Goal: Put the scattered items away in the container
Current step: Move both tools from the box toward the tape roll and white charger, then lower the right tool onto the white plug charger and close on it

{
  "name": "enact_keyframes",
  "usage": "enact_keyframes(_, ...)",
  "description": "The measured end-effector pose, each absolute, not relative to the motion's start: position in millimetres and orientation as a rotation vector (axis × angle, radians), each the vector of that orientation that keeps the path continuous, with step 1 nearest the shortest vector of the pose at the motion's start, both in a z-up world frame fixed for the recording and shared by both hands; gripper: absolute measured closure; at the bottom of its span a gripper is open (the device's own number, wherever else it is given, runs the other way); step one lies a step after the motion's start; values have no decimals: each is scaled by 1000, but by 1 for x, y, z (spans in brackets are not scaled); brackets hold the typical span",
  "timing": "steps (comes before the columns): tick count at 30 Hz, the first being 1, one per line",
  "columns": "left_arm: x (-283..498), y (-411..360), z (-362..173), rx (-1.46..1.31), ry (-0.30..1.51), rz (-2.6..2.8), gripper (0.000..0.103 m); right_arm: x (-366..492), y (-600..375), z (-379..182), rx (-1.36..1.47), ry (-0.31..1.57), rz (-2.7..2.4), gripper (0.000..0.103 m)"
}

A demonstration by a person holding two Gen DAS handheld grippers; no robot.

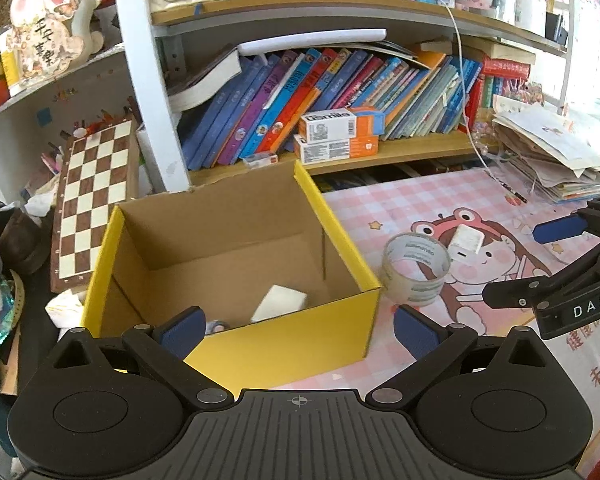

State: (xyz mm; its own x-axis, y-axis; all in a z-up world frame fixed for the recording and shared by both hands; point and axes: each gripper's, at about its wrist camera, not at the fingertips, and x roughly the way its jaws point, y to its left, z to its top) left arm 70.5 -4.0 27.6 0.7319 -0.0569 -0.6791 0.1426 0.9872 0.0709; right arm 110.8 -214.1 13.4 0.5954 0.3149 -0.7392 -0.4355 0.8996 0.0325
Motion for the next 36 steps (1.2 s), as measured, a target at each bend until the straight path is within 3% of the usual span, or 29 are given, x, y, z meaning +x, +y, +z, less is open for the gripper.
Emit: enact_keyframes(36,103,-124,0,243,809,-273,2,140,-311,-29,-119,851,334,2)
